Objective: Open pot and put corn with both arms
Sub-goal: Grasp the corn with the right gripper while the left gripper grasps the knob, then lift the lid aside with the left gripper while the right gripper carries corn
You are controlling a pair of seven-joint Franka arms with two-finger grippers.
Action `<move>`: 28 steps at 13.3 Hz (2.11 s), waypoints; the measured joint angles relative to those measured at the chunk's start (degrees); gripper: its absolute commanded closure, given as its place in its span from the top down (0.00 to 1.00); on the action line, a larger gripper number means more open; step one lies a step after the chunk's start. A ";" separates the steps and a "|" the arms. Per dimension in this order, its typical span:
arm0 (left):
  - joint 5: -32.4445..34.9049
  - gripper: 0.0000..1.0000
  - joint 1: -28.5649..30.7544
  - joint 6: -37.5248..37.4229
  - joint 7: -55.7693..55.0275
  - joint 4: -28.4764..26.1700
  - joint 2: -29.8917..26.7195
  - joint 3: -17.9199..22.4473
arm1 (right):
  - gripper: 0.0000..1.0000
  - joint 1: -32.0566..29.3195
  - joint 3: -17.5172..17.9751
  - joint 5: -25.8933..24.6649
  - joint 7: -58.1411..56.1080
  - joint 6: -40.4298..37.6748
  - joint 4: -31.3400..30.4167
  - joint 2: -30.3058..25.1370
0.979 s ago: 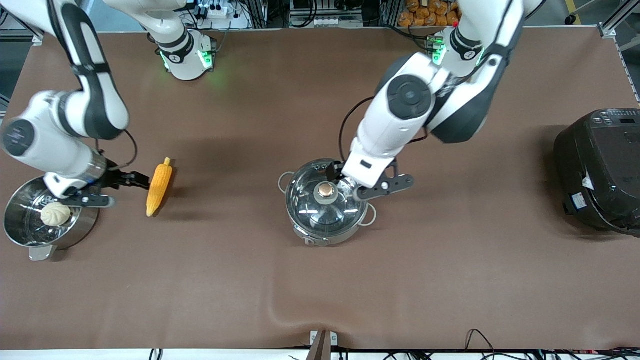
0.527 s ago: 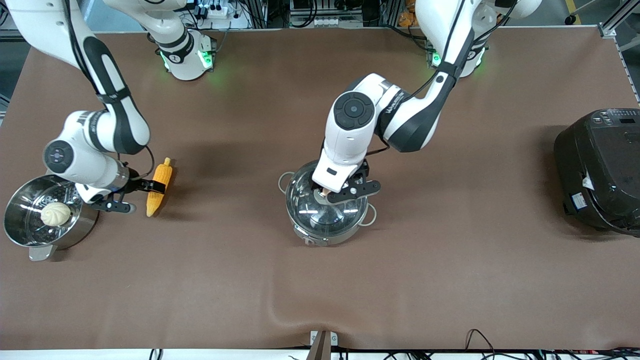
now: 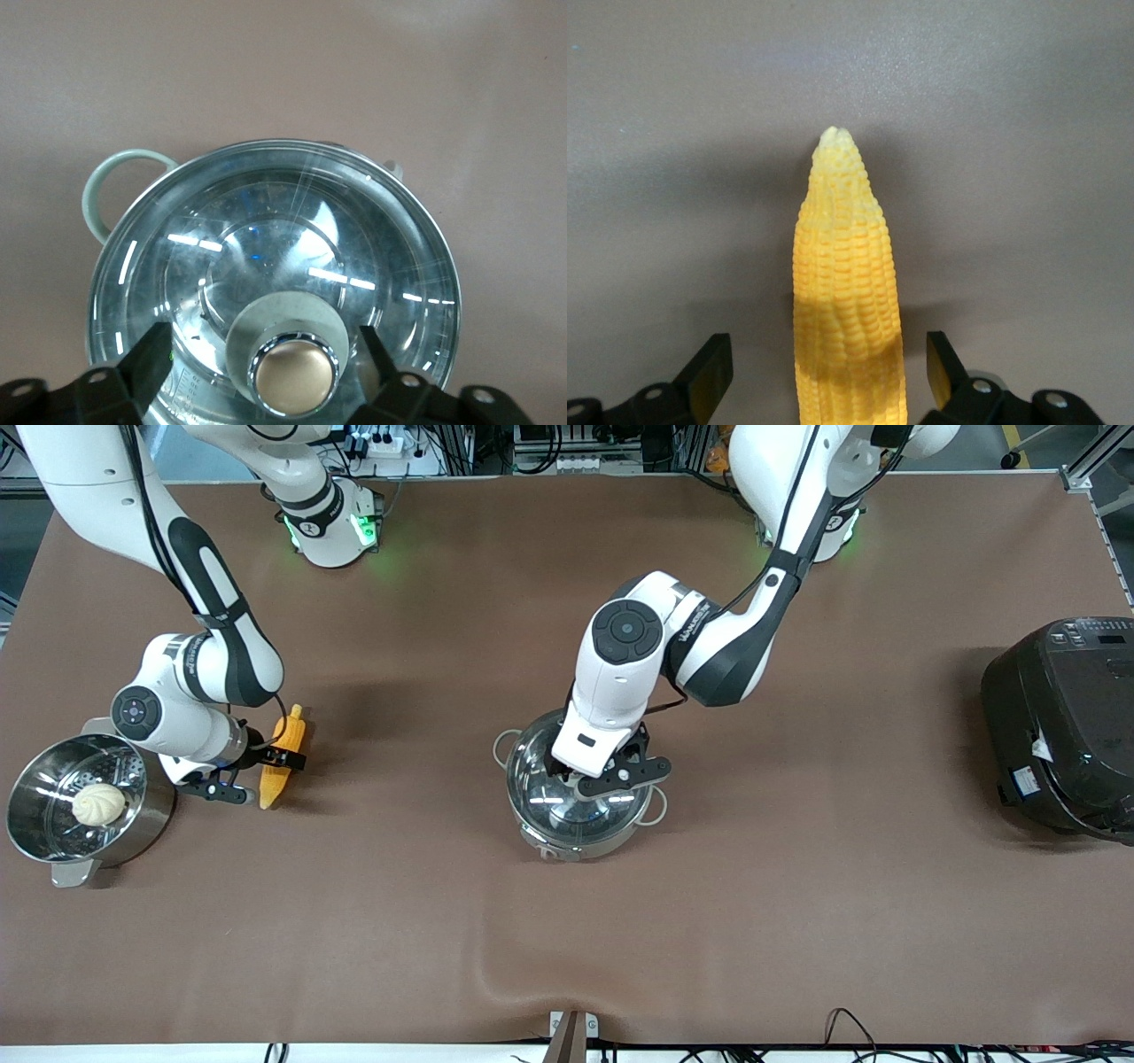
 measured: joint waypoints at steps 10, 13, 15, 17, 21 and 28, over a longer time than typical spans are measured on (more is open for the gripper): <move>0.00 0.75 -1.32 0.16 -1.52 0.00 1.49 0.00 | 0.43 -0.86 0.02 0.12 0.47 -2.39 0.68 2.25; 0.00 0.64 -1.32 0.18 -1.56 0.02 1.48 0.01 | 0.11 -0.86 0.06 0.13 0.48 -2.97 0.87 1.90; 0.00 0.44 -1.32 0.18 -1.58 0.01 1.49 0.00 | 0.02 -0.79 0.19 0.13 0.47 -5.34 1.52 0.72; 0.00 0.12 -1.39 0.85 -1.60 0.14 1.49 -0.16 | 0.04 0.35 0.71 0.14 0.48 -8.85 2.70 -2.05; 0.00 0.00 -1.45 0.85 -1.60 0.16 1.50 -0.08 | 0.08 5.31 1.10 0.18 3.58 -24.51 12.59 -6.38; 0.00 0.00 -1.06 -1.54 -1.60 1.59 -0.42 0.46 | 0.08 15.23 1.46 3.59 10.84 -35.25 28.25 -6.54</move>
